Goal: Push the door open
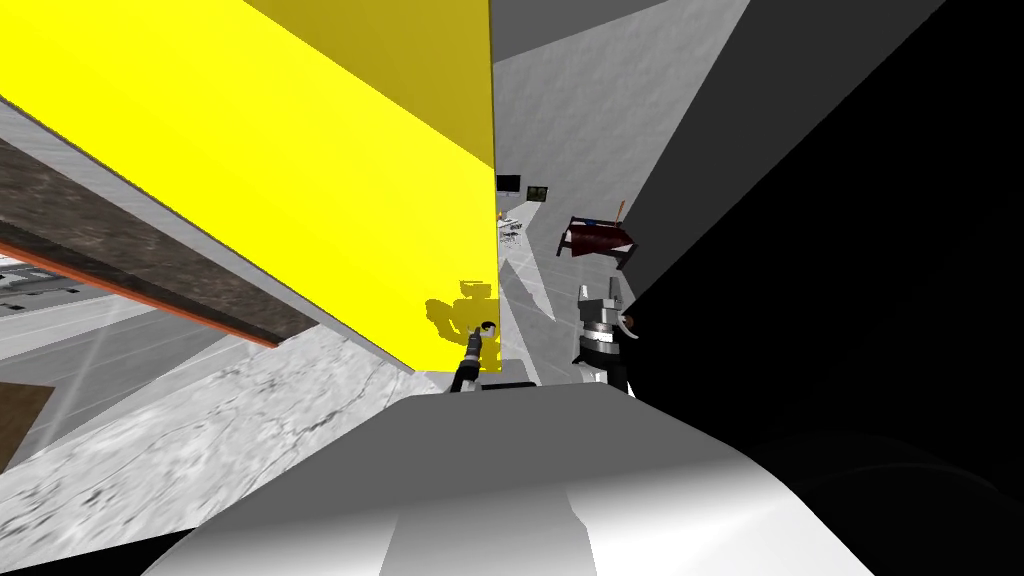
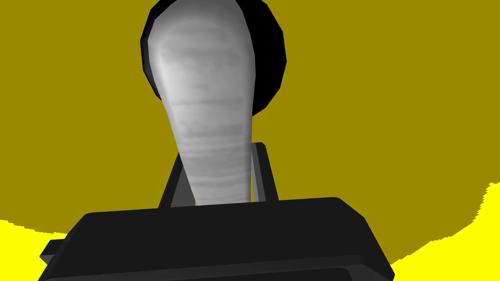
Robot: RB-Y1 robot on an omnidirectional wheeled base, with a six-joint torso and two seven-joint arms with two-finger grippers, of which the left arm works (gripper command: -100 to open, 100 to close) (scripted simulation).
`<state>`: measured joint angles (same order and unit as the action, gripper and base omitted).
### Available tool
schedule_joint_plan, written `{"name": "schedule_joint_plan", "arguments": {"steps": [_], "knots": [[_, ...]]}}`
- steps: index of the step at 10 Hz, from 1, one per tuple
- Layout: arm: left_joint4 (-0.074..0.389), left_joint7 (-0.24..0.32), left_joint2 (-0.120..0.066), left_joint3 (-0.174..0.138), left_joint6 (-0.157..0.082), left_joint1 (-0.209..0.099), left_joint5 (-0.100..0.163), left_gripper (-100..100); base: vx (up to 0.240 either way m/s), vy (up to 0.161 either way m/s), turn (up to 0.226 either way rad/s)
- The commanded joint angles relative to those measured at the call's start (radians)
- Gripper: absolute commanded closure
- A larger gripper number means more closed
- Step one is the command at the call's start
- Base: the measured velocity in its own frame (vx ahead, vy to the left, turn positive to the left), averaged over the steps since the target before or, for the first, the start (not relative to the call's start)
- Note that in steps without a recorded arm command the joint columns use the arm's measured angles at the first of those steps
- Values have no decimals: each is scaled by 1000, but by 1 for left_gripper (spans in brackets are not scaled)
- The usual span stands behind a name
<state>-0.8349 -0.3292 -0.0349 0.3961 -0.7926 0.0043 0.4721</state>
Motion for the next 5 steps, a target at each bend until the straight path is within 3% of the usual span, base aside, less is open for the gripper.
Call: {"name": "schedule_joint_plan", "arguments": {"steps": [1,3,5], "knots": [[4,1,10,-24,-2,-11,2,100,175,-132,81],[11,-1,23,-46,-1,-16,3,100,133,-107,64],[14,-6,1,-64,-6,-16,14,100,95,-31,32]]}}
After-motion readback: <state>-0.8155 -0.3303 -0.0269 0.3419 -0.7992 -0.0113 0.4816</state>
